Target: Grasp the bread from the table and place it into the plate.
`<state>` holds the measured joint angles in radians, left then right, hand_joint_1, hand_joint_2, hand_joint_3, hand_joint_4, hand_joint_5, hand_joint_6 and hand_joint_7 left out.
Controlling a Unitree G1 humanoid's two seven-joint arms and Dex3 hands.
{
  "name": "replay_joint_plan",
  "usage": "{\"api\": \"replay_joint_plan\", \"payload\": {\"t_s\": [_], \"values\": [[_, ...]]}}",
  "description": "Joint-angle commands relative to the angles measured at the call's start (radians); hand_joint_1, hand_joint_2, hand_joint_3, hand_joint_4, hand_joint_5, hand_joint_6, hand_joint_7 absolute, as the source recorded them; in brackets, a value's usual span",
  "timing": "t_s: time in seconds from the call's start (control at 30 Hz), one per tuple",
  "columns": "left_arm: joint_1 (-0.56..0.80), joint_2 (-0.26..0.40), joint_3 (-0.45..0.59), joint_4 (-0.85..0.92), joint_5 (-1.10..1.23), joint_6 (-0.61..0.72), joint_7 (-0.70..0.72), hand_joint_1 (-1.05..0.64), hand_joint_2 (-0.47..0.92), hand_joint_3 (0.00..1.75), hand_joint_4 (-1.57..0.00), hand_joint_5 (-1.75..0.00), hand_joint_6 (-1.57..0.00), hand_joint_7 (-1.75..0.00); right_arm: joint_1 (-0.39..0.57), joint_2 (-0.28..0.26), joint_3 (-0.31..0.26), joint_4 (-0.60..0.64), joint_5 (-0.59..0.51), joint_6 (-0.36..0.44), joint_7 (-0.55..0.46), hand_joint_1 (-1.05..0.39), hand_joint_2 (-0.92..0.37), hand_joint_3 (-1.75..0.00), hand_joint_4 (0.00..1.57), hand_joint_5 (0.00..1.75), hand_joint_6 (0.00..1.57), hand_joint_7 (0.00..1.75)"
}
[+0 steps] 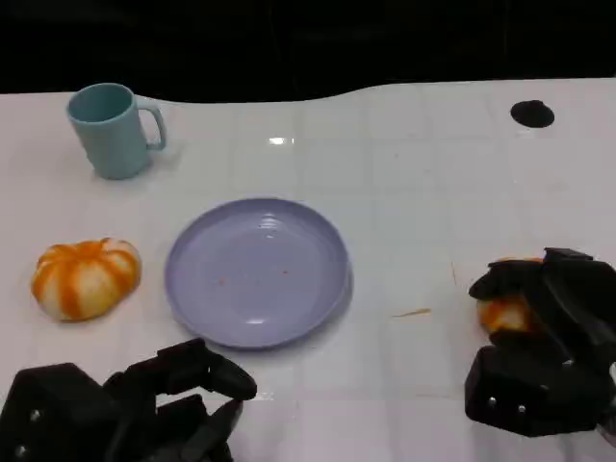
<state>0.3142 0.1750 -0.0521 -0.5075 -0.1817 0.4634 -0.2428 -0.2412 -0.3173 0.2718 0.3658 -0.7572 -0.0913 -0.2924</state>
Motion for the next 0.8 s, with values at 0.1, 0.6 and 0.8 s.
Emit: {"api": "replay_joint_plan", "payload": {"t_s": [0.1,0.6,0.8], "values": [[0.002,0.006,0.002,-0.003,0.005,-0.011,0.005,-0.28,0.73,0.76,-0.67,-1.75,-0.64,-1.26,-0.016,-0.009,-0.01,0.007,0.026,-0.035,-0.043,-0.1,-0.43,-1.04,0.91,1.75,0.98,0.99],[-0.013,0.004,0.003,0.009,0.01,-0.005,0.007,-0.24,0.73,0.78,-0.66,-1.75,-0.63,-1.28,-0.055,0.009,-0.005,-0.045,0.065,-0.148,-0.048,-0.1,-0.38,-1.11,0.93,1.75,0.7,1.71],[-0.017,0.002,-0.001,0.019,0.018,-0.019,0.005,-0.24,0.73,0.79,-0.65,-1.75,-0.62,-1.29,-0.059,0.03,-0.007,-0.086,0.074,-0.183,-0.051,-0.12,-0.28,-1.27,0.97,1.75,0.77,1.6]]}}
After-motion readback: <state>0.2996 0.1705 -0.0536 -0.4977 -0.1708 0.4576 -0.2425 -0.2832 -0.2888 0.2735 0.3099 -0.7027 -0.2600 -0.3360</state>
